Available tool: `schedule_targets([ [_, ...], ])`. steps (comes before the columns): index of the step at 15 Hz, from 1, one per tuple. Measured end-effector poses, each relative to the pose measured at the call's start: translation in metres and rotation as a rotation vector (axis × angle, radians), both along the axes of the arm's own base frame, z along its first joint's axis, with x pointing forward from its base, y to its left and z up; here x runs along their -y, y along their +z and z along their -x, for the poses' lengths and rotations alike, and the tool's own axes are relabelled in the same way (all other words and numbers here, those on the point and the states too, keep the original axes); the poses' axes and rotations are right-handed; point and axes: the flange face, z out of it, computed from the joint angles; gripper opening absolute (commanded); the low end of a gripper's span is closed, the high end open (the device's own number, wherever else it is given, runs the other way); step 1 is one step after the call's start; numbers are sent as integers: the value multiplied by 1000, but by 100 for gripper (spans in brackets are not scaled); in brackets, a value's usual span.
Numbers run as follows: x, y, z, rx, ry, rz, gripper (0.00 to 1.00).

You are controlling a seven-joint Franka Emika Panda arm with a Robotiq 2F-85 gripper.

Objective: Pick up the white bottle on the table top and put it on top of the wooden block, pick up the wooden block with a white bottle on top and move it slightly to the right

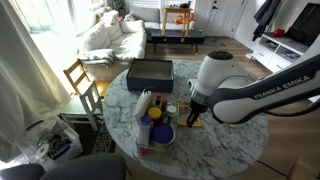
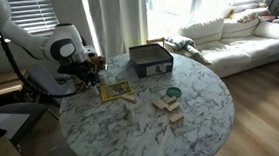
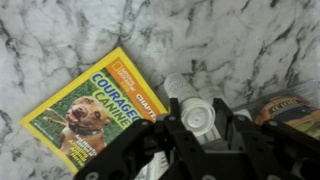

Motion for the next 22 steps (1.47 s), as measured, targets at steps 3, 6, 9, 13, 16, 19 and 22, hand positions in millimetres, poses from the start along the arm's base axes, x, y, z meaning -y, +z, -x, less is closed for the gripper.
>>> schedule_targets([
  [3,35,37,-2,58,-50,6,12],
  [6,68,72,4,114,-102,9,37],
  [9,63,69,3,109,-92,8,12],
  [13,68,65,2,100,-108,10,12],
  [16,104,65,-1,84,-172,21,12],
  [19,146,67,-1,70,-244,30,12],
  [22,173,72,-2,74,-289,15,12],
])
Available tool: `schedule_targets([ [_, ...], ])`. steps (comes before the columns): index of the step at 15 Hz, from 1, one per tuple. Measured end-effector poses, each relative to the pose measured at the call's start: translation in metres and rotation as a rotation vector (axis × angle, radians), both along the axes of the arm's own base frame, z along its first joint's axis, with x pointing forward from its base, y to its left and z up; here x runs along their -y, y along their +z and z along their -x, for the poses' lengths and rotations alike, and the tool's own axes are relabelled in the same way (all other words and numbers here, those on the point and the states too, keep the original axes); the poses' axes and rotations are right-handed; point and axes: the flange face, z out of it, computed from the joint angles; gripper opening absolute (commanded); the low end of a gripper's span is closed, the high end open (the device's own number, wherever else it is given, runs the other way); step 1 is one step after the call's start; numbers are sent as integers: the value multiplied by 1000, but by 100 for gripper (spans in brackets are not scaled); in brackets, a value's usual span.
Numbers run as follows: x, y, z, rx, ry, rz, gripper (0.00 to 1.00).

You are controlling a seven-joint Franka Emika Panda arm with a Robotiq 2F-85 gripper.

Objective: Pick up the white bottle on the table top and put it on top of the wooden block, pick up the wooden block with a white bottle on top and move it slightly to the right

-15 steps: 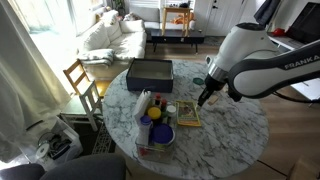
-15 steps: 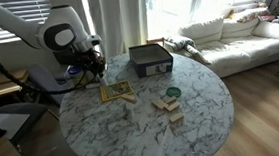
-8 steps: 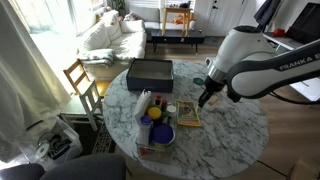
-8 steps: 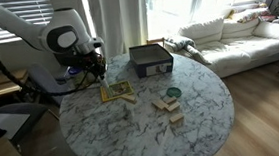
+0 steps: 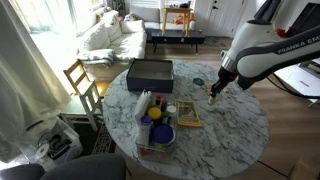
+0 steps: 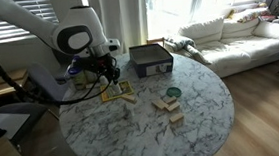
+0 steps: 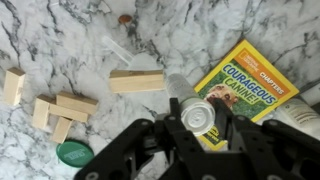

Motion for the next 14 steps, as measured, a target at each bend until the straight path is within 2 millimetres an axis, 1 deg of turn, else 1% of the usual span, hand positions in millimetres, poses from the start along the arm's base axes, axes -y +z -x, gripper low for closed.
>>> schedule_targets([
  [3,17,3,-1,4,-38,-9,12],
  [5,24,1,-2,3,-59,-19,12],
  [14,43,-10,-10,-1,-109,-46,12],
])
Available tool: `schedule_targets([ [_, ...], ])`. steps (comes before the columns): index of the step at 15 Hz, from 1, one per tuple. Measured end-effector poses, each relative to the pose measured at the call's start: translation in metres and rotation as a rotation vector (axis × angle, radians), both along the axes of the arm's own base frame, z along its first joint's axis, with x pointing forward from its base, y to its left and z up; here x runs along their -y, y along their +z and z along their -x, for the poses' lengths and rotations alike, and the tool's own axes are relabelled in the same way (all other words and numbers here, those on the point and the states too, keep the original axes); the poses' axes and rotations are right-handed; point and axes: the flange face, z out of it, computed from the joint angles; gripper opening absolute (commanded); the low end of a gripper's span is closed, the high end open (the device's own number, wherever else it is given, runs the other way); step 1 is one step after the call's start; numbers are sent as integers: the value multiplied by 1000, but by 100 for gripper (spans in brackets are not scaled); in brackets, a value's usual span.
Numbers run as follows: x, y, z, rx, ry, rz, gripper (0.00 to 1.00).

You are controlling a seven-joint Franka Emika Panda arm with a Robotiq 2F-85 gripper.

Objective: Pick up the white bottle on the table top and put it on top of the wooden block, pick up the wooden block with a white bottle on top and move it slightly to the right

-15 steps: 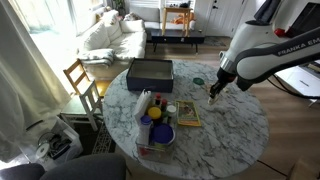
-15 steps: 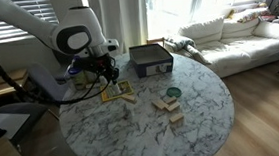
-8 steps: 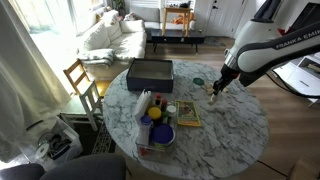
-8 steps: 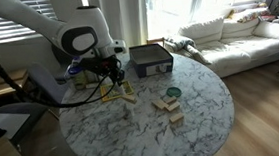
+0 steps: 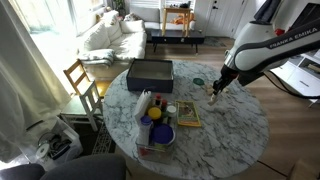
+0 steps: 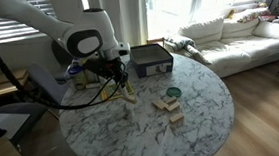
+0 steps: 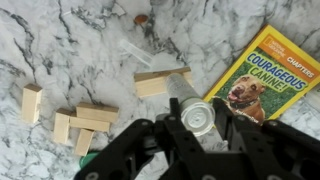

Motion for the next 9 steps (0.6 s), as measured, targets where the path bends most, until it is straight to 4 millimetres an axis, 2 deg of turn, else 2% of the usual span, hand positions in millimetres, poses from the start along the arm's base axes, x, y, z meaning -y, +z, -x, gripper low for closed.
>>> schedule_targets([
  [3,5,0,-2,2,-9,-1,12],
  [4,6,-1,-3,3,-12,-2,25],
  [6,9,-2,-4,3,-17,-4,27],
  [7,9,-1,-5,4,-19,-5,62],
  [8,10,-1,-5,4,-21,-6,63],
  [9,11,-1,-6,2,-23,-7,70],
])
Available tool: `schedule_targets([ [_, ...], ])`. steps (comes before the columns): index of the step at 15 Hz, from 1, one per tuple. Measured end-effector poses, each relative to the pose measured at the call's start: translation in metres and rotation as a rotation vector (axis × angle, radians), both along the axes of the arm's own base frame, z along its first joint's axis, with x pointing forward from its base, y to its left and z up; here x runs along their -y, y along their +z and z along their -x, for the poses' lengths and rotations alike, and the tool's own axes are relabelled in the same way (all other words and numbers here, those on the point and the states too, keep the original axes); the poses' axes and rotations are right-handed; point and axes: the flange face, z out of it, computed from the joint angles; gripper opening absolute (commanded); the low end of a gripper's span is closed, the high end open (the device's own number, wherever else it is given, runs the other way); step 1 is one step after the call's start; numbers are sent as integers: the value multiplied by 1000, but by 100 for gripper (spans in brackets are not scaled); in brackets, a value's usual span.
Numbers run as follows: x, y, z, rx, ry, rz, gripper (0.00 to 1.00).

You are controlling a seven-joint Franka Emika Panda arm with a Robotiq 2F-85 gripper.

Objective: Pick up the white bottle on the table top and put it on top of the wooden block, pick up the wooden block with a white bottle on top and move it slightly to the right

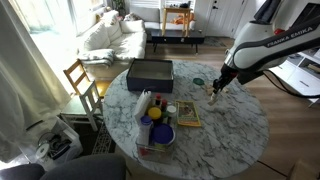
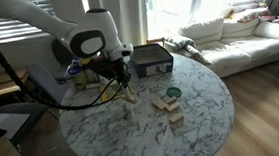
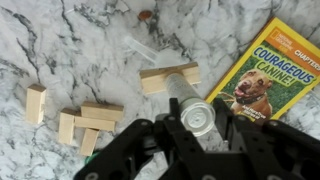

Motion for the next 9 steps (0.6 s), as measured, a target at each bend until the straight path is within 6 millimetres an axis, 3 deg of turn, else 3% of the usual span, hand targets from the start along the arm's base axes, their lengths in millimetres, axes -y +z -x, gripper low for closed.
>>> schedule_targets([
  [4,3,1,-2,-11,-10,-10,100],
  [9,5,3,-5,-15,-14,-12,100],
])
